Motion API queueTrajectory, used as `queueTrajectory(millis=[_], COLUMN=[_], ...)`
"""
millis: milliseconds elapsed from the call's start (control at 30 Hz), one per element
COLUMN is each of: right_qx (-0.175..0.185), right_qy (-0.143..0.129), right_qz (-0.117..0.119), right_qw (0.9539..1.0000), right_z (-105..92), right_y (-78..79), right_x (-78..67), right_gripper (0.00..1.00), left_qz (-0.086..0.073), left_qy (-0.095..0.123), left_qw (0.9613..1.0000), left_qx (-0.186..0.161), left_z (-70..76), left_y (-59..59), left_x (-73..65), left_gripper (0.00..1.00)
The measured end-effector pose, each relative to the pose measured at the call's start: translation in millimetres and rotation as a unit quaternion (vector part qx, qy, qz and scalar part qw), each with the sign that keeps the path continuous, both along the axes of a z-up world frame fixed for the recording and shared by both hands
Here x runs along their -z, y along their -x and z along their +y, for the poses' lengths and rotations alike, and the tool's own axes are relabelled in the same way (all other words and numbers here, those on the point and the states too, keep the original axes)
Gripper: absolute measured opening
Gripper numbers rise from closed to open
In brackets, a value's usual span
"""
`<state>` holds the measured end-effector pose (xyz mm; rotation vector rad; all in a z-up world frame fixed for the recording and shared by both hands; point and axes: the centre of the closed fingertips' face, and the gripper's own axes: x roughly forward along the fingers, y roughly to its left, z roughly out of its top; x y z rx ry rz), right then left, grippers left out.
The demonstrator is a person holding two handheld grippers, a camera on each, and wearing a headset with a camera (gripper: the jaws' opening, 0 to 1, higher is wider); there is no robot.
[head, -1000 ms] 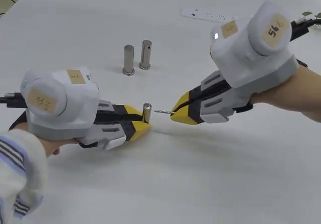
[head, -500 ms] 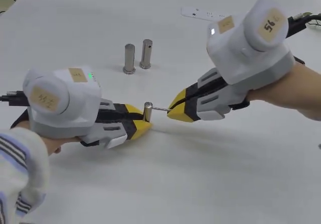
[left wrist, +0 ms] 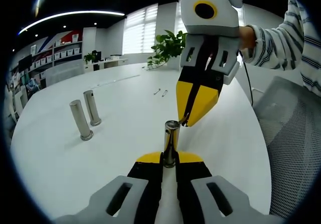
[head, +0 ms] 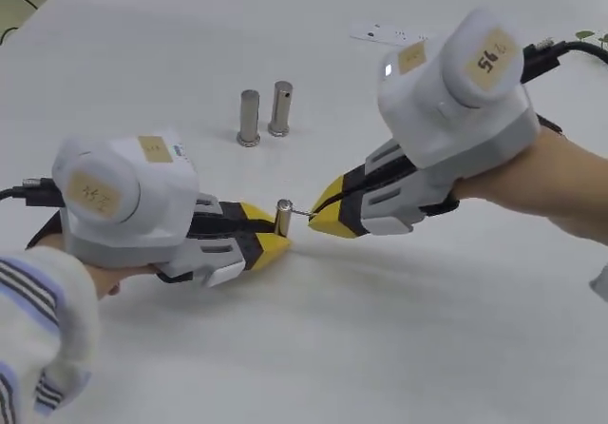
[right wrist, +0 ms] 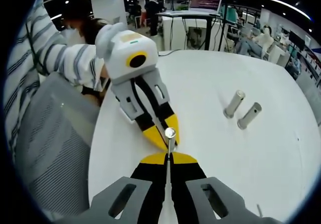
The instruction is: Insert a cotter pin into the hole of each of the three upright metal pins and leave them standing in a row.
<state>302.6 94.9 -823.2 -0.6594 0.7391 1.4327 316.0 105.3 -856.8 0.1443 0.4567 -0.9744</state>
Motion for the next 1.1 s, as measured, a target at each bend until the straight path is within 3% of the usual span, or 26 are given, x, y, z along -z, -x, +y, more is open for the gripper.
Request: queueTrajectory(millis=[467,700,767,867,1100], right_qx=[0.006,0.005,-0.007,-0.006,-0.005], right_qy=[-0.018,-0.021,-0.022,-0.024,-0.027], right_qz=[0.003,0.014,0.006,0.014,0.008], right_qw=[0.9998,0.9997,0.9997,0.9996,0.9996], right_z=[12.8,12.0,11.9,12.5,8.1], right_y=[-3.1,-1.2,-1.7,-0.4,-1.8], right_x=[1.1,1.4,2.0,2.4,2.2], right_gripper=[0.03,0.04,0.04,0.05,0.1], left_qz=[0.001,0.004,0.004,0.004,0.004], left_qy=[-0.001,0.001,0.001,0.0,-0.001], left_qw=[1.0,1.0,1.0,1.0,1.0], left_qx=[0.003,0.001,0.001,0.001,0.002], left_z=[-0.2,0.1,0.1,0.3,0.9], left_y=[-0.5,-0.5,-0.5,-0.6,-0.9], left_x=[0.4,0.5,0.6,0.8,1.4], left_gripper=[0.07,0.07,0.07,0.07,0.07])
